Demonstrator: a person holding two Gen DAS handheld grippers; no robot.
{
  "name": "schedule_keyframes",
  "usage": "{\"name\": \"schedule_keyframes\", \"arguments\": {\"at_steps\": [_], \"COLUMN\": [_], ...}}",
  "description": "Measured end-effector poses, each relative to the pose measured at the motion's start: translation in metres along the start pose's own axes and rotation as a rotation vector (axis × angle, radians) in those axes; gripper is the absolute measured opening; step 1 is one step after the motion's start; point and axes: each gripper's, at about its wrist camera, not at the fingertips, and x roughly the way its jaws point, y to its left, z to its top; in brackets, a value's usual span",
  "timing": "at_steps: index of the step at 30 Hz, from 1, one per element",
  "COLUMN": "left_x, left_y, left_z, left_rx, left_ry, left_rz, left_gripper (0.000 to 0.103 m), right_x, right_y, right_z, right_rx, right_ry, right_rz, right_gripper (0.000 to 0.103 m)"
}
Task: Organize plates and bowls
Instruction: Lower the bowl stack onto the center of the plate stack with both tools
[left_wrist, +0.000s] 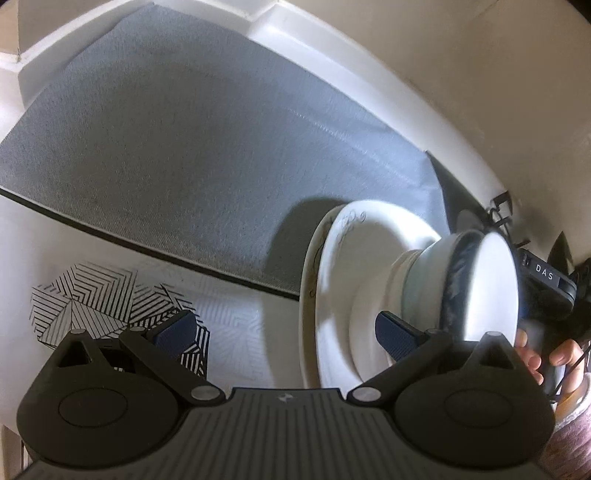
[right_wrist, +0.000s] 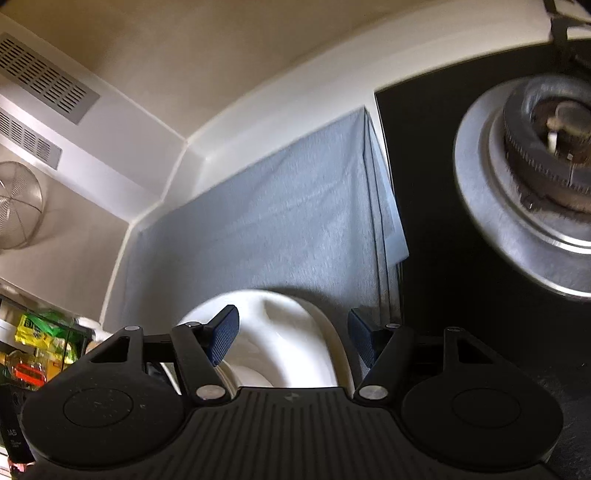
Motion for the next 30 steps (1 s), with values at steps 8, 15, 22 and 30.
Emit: {"name": "schedule_keyframes", "arguments": {"at_steps": [8,15,22,30], "left_x": [0.015,0.017,0.025,0.024], "left_y": [0.003,0.006,0.003,0.006], "left_z": [-0.002,0.002,0.0,0.011], "left_rx": [0.0,0.006,0.015,0.046], "left_ry": [0.045,0.042,0.119,0.126], "left_rz": [0.005,-0.011,-0.128,-0.124], "left_gripper": [0.103,0.102,0.032,0.031], "right_x": [0.008,0.007,0.005,0.01], "right_y": [-0.013,-0.029,-0.017,-0.003], "right_z": [-0.012,-0.023,-0.029,-0.029], "right_rx": [0.068,0.158,0.055,0.063], "right_ry": [0.077,0.129,0.157,0.183], "right_rz": [0.016,0.065,-0.009,-0.04], "right_gripper": [0.064,0.057,0.037,0.036]}}
